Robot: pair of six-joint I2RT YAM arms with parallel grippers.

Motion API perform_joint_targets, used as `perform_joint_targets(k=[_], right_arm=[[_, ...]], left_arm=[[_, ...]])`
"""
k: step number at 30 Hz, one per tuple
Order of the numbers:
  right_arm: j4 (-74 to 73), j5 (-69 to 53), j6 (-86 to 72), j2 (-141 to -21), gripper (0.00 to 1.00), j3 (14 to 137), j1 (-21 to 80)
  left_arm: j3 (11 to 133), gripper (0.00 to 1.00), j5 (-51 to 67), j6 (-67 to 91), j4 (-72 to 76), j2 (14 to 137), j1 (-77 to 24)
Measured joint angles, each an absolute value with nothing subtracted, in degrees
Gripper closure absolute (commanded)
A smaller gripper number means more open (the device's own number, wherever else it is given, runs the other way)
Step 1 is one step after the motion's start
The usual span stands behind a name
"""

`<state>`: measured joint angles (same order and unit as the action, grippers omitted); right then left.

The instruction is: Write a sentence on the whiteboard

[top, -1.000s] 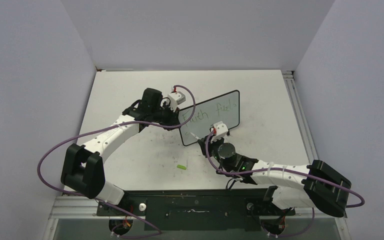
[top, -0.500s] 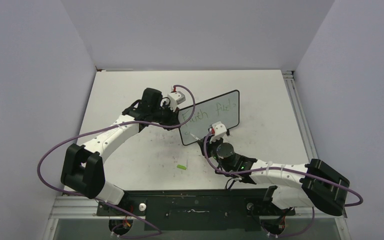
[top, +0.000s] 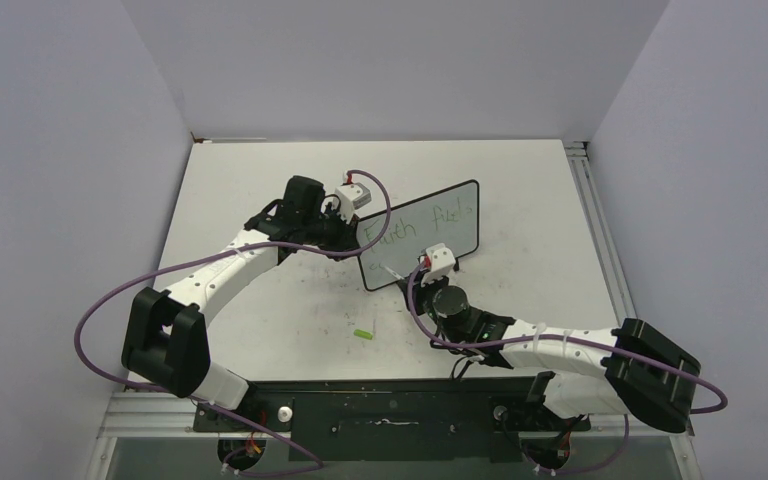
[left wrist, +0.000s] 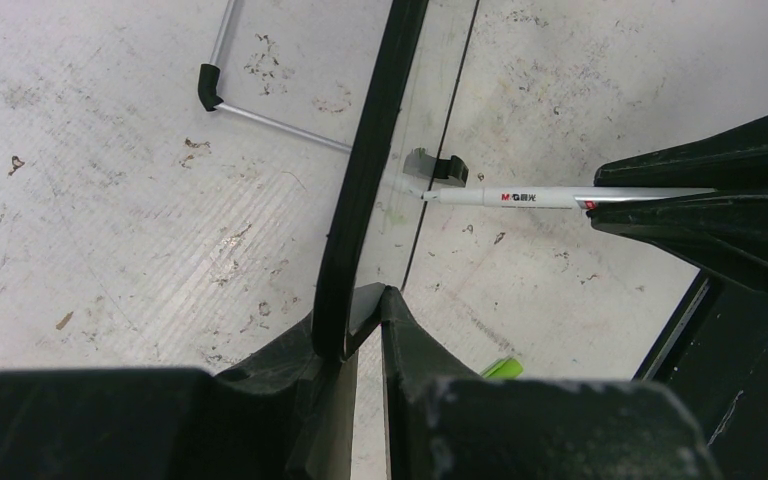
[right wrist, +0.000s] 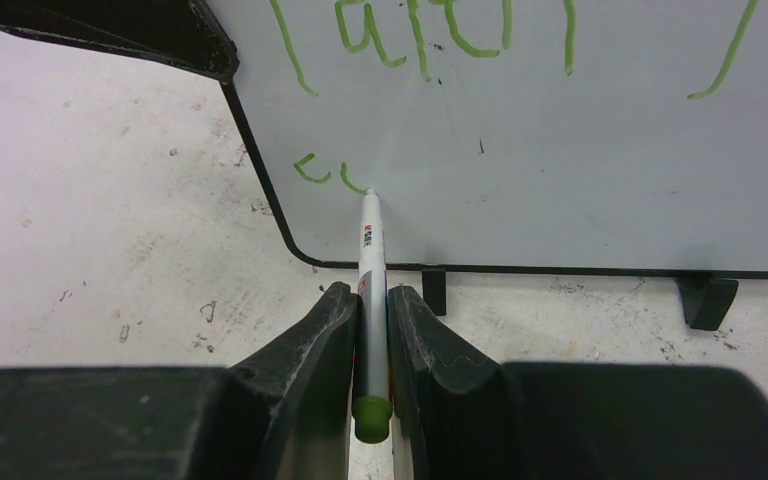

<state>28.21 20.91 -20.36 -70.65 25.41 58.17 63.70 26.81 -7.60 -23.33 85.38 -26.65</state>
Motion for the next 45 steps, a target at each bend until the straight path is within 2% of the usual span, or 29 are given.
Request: perform_joint_targets(k=[37,45], right_arm=[[28.2,20.2,-18.4,-71.0,0.95,28.3,59.0],[27.4,22.2,-17.3,-65.2,0.95,28.3,59.0]], left_arm=[[63.7,1.00,26.8,-7.7,-23.4,85.3,-26.7],[63.7,1.00,26.8,-7.7,-23.4,85.3,-26.7]])
